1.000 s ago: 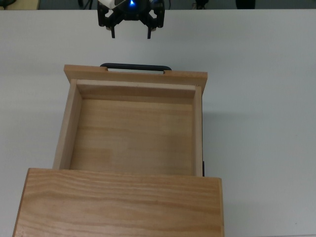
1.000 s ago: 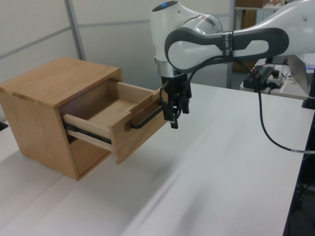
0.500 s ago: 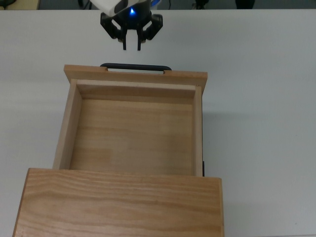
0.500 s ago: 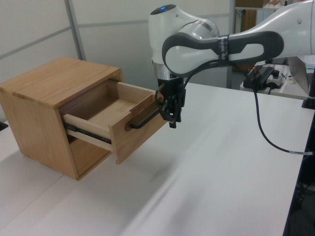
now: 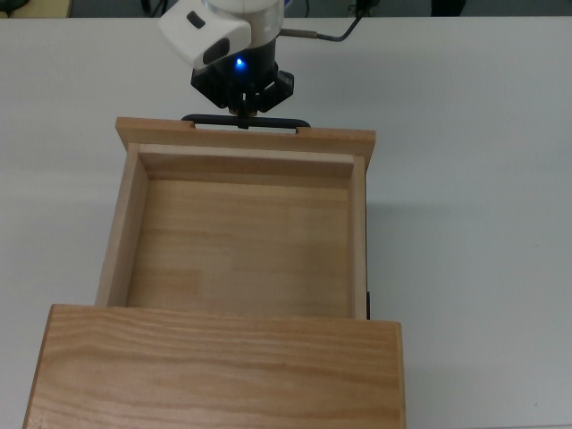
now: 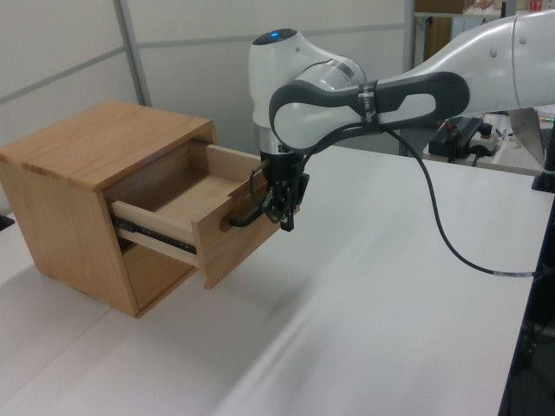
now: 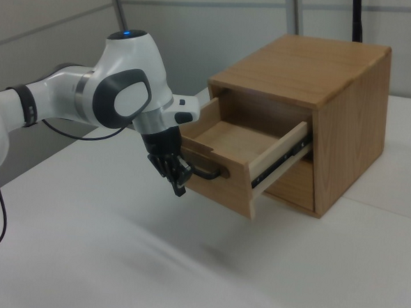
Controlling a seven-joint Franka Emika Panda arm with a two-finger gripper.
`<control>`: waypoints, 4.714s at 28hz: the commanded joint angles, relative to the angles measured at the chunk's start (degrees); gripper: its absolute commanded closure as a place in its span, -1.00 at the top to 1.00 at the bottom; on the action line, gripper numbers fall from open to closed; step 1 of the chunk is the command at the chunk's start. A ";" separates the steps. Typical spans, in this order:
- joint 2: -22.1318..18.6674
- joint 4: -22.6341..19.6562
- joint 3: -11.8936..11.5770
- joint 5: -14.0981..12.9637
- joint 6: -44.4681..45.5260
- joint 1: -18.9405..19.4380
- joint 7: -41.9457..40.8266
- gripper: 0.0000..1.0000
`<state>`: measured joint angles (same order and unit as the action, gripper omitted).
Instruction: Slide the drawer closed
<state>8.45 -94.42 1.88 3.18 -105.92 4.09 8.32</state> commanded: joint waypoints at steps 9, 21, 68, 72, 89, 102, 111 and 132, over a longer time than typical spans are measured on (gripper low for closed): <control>9.21 9.24 -0.30 -0.63 -0.43 0.21 1.17 -1.00; 15.71 14.17 -0.56 -0.19 -10.45 -0.14 0.73 -1.00; 27.58 16.63 -1.09 0.87 -59.85 -3.48 0.81 -1.00; 26.09 14.88 -1.09 0.87 -56.69 -3.48 0.73 -1.00; 12.91 8.64 -0.65 0.87 -24.27 -2.86 0.20 -1.00; -0.62 2.58 -0.30 0.78 -2.72 -2.77 -0.94 -1.00; -6.51 -0.24 -0.21 -0.36 4.92 -3.12 -4.09 -0.11; -10.03 0.29 -0.92 -2.12 13.01 -3.83 -12.37 1.00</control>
<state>1.76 -92.30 1.47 1.88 -93.98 0.77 -2.04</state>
